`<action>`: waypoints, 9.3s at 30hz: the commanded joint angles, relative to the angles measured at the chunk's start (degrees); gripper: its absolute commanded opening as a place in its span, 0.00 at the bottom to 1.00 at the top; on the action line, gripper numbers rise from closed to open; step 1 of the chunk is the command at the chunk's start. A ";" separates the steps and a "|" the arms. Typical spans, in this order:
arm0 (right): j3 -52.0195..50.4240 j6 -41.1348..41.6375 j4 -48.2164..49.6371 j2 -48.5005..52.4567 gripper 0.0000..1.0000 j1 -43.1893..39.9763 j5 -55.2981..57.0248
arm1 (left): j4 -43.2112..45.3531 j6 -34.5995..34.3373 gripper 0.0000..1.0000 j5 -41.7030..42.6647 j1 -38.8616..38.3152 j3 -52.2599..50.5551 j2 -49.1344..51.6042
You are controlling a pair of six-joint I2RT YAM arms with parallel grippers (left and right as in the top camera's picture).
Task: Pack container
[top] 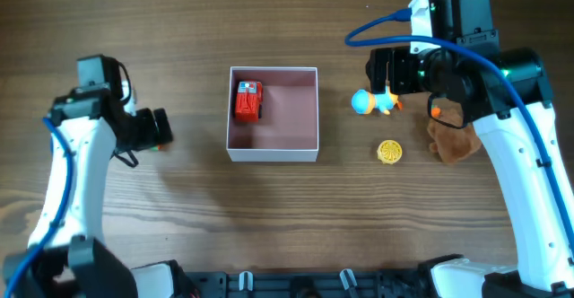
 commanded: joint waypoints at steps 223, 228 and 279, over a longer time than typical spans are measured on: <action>-0.83 64.39 8.50 40.65 0.99 -4.79 0.04 | 6.47 -9.81 1.00 3.61 -9.60 15.74 -5.90; -0.87 63.82 8.70 40.74 0.93 -4.79 2.78 | 6.47 -9.81 1.00 3.61 -9.60 15.74 -5.90; -5.86 23.67 19.21 11.91 0.04 19.93 4.66 | 2.58 -9.86 1.00 1.22 1.92 15.74 -5.90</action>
